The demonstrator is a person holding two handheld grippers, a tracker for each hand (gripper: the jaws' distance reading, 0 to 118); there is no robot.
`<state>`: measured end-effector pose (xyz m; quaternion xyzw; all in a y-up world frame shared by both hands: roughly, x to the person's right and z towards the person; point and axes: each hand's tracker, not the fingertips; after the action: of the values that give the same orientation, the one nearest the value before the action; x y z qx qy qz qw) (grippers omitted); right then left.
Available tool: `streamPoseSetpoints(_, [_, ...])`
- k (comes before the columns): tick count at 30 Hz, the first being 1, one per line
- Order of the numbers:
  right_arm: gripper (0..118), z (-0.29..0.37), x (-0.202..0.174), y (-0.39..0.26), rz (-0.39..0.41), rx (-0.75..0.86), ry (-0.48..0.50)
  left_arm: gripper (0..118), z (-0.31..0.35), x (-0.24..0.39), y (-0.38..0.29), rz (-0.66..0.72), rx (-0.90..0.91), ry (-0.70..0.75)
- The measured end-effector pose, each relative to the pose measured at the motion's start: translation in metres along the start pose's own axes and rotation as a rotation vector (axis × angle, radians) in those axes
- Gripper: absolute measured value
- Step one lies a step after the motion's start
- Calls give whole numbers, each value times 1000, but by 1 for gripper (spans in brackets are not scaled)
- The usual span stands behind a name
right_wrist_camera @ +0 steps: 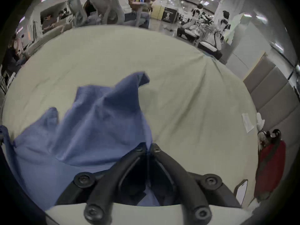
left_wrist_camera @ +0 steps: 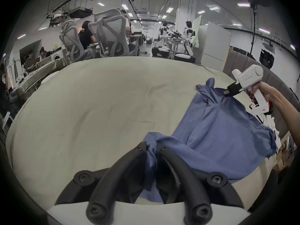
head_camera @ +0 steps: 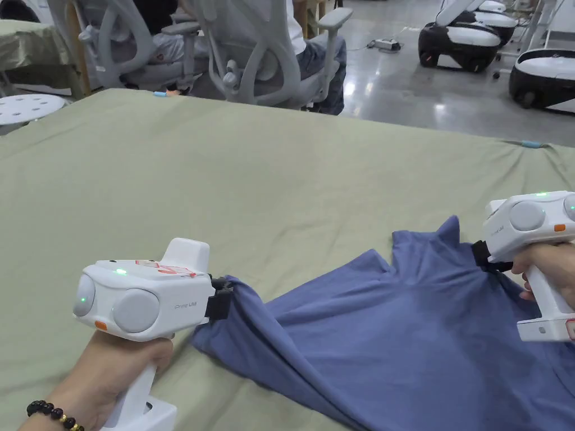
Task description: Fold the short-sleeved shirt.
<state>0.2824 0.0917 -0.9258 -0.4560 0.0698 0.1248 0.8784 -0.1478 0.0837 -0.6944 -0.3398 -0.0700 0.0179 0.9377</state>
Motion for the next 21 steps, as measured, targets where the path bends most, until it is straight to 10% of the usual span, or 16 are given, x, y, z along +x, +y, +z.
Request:
streamPoseSetpoints(4, [3, 69, 16, 18, -31, 155, 1, 8, 7, 9, 45, -18, 52, -12])
streamPoseSetpoints(15, [3, 293, 82, 85, 18, 517, -453, 8, 55, 32, 265, -78, 309, -40])
streamPoseSetpoints(21, [3, 372, 119, 121, -74, 655, -534, 8, 88, 33, 371, -68, 446, -36])
